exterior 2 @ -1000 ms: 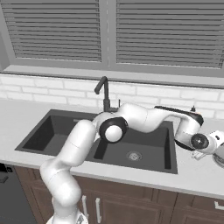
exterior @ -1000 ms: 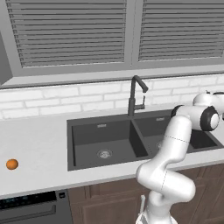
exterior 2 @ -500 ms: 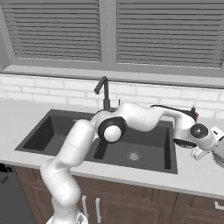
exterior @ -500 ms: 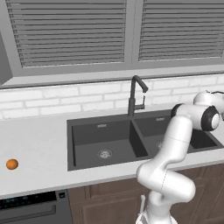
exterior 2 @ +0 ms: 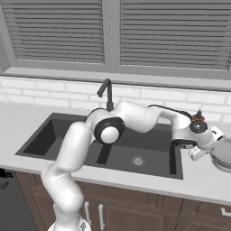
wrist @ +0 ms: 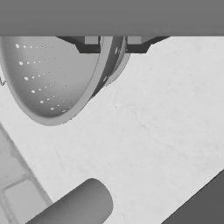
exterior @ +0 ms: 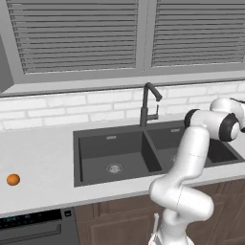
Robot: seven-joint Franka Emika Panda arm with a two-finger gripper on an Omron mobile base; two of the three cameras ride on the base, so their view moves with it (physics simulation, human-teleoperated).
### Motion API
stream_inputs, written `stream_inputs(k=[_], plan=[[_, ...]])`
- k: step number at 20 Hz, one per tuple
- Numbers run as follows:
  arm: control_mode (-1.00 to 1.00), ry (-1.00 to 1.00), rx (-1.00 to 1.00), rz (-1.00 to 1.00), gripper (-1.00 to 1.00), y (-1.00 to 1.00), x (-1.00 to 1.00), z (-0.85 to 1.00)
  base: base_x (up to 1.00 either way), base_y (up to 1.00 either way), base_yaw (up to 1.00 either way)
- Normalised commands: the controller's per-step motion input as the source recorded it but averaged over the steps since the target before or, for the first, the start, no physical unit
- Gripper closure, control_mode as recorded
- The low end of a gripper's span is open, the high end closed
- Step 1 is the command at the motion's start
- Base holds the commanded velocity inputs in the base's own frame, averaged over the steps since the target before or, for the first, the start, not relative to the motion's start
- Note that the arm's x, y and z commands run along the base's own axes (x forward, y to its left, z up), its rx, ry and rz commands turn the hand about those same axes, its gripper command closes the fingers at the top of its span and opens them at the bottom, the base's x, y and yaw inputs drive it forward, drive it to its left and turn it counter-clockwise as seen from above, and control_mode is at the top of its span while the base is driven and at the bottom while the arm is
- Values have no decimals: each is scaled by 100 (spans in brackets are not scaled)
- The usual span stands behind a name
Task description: Put the colander in the sink, put the tangerine in the colander, and turn on the sink faucet and pour water over the colander.
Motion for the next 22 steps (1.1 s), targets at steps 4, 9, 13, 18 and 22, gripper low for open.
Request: stream_inputs(k=[4,9,13,18,22], plan=[[-100,0,0,0,100,51,-11,6,0,0,0],[-100,-2,0,0,100,85,-41,47,0,0,0],[-100,-10,0,0,100,100,-50,90,0,0,0],[-100,-8,0,0,100,100,-45,100,0,0,0],[-100,0,0,0,100,100,-23,100,0,0,0]])
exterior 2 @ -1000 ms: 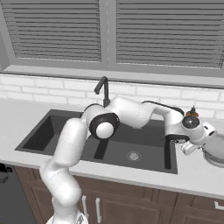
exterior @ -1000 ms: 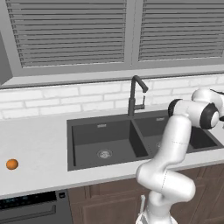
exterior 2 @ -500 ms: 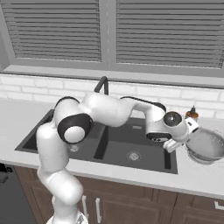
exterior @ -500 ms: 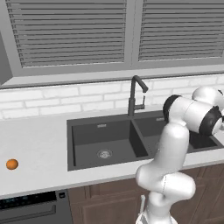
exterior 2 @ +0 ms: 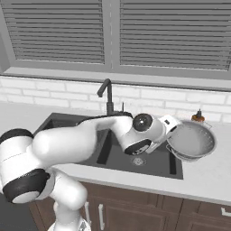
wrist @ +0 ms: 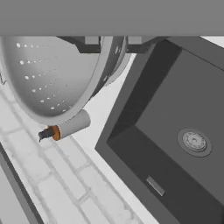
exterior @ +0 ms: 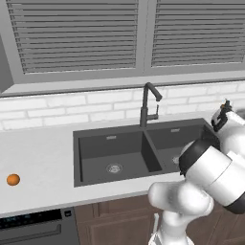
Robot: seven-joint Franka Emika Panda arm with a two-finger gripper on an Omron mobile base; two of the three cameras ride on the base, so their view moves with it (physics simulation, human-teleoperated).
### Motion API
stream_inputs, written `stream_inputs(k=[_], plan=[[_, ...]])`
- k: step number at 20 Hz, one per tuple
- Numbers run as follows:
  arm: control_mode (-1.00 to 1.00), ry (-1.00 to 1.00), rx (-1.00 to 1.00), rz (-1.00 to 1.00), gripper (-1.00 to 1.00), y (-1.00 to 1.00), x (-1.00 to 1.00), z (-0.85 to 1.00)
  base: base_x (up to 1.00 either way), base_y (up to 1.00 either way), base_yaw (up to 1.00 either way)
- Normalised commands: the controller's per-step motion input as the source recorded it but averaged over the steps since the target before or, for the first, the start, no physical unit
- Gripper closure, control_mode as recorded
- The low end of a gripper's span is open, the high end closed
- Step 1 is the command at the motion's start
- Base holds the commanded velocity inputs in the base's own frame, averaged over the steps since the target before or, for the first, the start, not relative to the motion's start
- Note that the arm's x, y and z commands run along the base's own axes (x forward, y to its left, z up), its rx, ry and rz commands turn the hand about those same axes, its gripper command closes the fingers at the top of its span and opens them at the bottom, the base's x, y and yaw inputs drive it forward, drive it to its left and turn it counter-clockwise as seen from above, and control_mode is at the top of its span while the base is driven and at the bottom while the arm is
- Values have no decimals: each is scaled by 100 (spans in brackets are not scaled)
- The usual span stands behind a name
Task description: Put the colander in the sink, put the tangerine in the colander, and turn on the sink faucet and pour water over the colander.
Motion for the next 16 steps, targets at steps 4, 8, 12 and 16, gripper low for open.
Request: stream_inputs(k=[4,8,12,16], plan=[[-100,-1,0,0,100,75,-7,100,0,0,0],[-100,0,0,0,100,52,-9,100,0,0,0],[-100,0,0,0,100,56,-11,100,0,0,0],[-100,0,0,3,100,87,-9,89,0,0,0]])
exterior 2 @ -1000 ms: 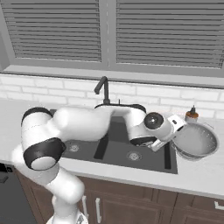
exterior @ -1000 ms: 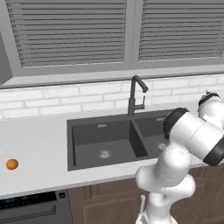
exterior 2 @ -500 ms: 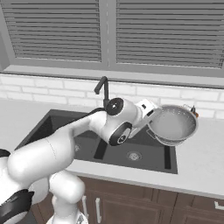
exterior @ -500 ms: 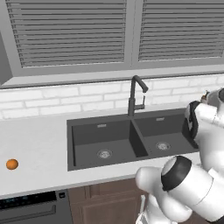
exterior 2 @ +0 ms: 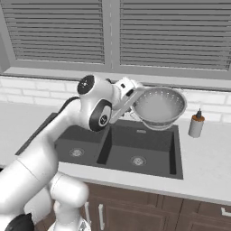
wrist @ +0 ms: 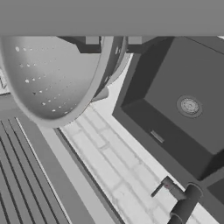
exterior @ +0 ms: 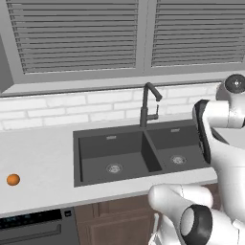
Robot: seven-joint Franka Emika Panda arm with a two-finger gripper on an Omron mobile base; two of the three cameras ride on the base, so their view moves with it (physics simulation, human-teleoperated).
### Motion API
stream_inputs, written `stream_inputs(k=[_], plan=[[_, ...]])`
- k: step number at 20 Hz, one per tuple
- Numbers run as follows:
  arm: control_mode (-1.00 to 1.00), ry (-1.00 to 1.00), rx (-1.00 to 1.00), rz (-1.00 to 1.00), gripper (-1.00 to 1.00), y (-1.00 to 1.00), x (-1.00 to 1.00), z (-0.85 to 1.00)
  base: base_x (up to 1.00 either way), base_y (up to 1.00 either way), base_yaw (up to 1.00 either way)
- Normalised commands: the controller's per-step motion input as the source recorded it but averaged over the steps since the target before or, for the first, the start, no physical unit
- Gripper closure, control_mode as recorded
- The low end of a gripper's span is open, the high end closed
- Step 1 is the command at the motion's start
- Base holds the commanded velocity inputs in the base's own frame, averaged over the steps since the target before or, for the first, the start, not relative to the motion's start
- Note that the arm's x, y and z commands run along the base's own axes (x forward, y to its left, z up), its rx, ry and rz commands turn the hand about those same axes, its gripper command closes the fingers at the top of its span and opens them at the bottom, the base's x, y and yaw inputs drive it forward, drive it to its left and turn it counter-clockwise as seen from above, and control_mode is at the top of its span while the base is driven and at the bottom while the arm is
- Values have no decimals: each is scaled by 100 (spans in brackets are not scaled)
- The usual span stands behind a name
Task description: Put the colander in the sink, put the tangerine in the colander, and turn on the sink faucet and pour water over the colander.
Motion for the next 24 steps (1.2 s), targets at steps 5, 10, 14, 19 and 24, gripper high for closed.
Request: stream_inputs(k=[5,10,14,19,24], plan=[[-100,0,0,15,100,100,-19,59,0,0,0],[-100,0,0,23,100,100,-28,38,0,0,0],[-100,-3,0,28,100,100,-42,17,0,0,0],[-100,-8,0,28,100,100,-52,12,0,0,0],[-100,-7,0,25,100,100,-37,13,0,0,0]])
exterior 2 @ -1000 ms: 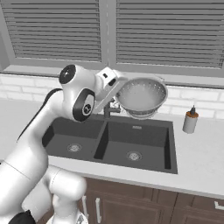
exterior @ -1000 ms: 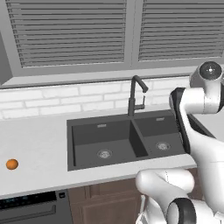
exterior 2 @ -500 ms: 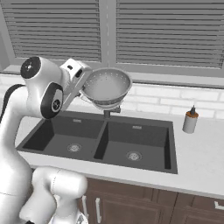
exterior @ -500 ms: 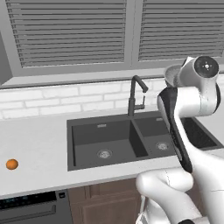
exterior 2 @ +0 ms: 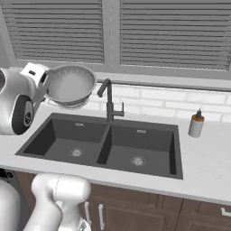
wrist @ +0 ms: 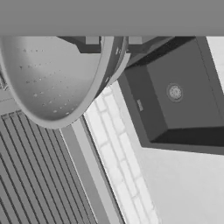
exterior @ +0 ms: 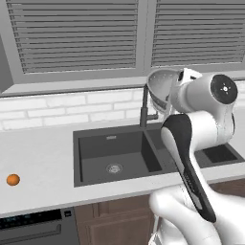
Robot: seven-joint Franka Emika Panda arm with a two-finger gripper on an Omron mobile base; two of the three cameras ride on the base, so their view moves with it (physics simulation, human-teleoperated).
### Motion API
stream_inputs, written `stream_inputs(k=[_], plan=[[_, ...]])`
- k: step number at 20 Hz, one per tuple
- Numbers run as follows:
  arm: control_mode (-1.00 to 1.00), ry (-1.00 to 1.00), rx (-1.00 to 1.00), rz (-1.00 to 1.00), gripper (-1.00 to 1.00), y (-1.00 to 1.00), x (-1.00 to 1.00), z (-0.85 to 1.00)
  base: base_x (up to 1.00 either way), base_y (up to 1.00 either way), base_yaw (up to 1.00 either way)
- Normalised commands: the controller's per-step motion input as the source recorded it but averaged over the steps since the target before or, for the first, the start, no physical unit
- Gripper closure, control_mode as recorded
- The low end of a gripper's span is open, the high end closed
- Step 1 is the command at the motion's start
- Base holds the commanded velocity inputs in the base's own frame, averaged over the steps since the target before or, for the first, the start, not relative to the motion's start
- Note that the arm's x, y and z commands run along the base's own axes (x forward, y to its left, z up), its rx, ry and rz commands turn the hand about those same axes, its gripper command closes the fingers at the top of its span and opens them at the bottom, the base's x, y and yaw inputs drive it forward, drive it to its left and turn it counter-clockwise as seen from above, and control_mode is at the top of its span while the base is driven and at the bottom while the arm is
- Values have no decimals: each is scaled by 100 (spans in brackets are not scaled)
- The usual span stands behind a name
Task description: Put the colander in the sink, put the tangerine in the colander, and turn on the sink faucet and pour water over the colander.
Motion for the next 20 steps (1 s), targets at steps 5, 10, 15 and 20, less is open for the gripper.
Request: stream_inputs(k=[5,10,15,20], plan=[[-100,0,0,22,100,97,-5,1,0,0,0],[-100,-1,0,19,100,85,0,0,0,0,0],[-100,0,0,16,100,56,0,0,0,0,0],[-100,0,0,15,100,46,1,-19,0,0,0]])
